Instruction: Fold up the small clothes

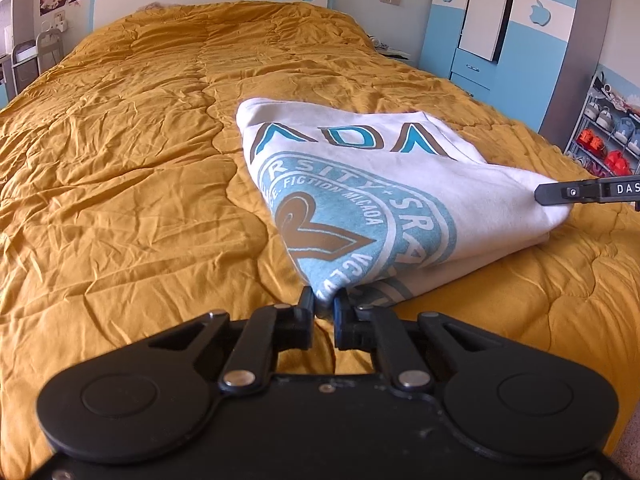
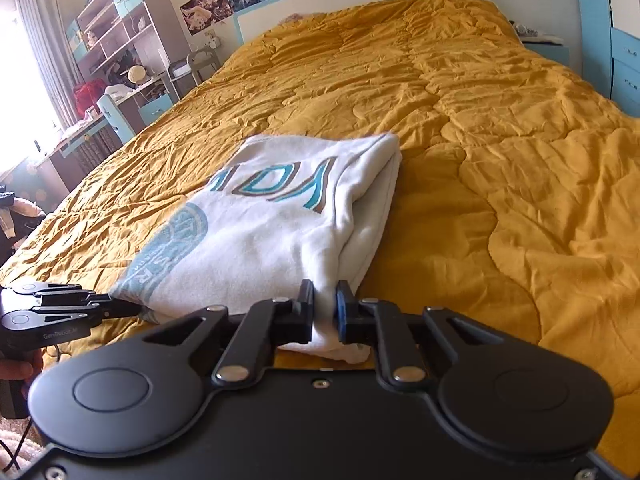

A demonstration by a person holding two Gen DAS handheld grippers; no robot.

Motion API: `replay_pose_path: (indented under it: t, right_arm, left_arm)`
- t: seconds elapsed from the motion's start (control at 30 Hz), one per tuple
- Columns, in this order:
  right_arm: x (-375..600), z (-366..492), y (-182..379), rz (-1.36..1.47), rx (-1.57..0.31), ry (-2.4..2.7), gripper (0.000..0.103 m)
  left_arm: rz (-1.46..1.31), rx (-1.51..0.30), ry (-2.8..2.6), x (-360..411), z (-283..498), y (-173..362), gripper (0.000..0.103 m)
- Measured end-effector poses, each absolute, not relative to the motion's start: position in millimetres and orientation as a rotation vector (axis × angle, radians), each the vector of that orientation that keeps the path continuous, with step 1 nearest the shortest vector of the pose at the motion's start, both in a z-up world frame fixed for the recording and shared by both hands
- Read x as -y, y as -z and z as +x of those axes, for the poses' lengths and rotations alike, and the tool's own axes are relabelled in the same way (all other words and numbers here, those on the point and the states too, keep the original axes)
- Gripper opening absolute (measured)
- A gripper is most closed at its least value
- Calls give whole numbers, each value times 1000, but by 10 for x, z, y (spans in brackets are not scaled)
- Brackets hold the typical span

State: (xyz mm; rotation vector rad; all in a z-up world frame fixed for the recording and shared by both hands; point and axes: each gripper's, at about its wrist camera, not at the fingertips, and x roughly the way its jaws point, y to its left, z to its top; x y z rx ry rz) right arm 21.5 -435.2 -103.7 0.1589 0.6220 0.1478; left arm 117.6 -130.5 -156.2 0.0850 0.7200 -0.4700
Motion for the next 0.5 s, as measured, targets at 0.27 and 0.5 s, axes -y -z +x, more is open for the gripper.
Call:
replay_pose_path:
  t: [0.27, 0.5]
  right_arm:
    - [4448, 279, 1128, 107, -662, -117, 8]
    - [4570, 126, 1360, 248, -639, -126, 24]
  left_arm:
    - [284, -742, 444, 1537, 1183, 1535, 6]
    - [217, -807, 458, 1370, 1209, 1586, 14]
